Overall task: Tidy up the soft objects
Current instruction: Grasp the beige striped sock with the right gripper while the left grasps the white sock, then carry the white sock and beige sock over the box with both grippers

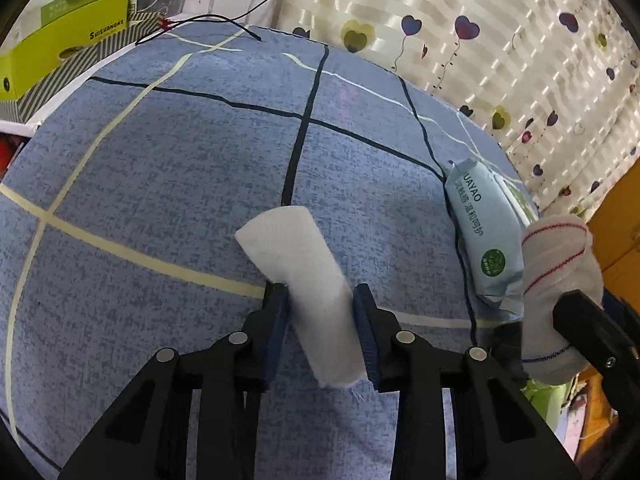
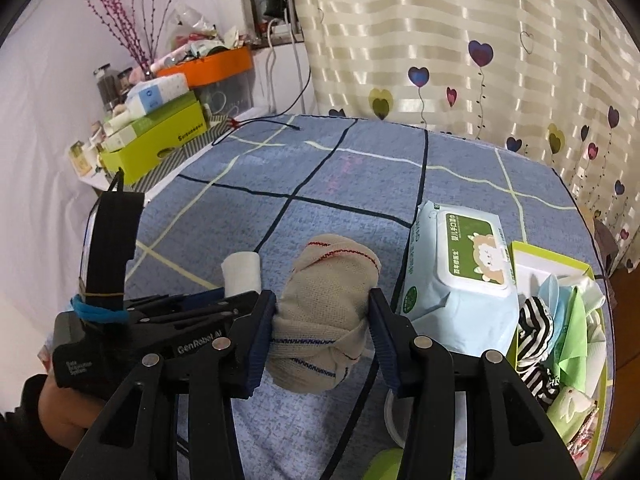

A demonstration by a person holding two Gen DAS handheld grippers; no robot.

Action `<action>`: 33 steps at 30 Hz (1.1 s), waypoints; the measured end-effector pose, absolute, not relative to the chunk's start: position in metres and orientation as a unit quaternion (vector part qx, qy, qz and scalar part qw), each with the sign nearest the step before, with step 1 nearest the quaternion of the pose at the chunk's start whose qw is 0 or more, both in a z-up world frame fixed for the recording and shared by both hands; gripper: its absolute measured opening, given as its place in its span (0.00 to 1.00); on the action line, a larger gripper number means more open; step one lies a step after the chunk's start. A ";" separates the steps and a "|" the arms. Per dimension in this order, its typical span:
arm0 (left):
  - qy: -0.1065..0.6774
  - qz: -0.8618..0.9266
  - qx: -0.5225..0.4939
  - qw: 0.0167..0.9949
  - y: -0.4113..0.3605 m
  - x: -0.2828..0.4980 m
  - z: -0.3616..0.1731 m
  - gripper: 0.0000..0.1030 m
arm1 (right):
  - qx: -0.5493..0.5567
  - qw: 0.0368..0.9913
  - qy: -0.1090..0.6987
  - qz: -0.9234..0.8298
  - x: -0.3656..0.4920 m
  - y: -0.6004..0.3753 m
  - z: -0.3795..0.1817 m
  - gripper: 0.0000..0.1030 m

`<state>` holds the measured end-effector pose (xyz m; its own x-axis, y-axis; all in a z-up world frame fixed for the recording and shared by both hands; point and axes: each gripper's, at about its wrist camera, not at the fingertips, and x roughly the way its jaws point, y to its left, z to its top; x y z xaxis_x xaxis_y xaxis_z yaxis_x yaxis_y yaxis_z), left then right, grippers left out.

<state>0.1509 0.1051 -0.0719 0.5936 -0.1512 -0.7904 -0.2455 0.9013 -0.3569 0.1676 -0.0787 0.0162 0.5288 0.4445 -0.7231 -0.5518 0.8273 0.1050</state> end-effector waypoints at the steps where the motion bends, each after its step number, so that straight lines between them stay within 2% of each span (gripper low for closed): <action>1: 0.447 0.029 -0.220 0.866 0.106 0.150 -0.070 0.27 | -0.068 0.872 0.392 0.286 0.167 -0.079 0.016 0.44; 6: 0.420 0.028 -0.208 0.883 0.108 0.139 -0.052 0.24 | -0.063 0.874 0.386 0.288 0.164 -0.083 0.020 0.44; 33: 0.321 -0.016 -0.143 0.936 0.056 0.072 0.040 0.24 | -0.022 0.898 0.326 0.295 0.109 -0.136 0.067 0.44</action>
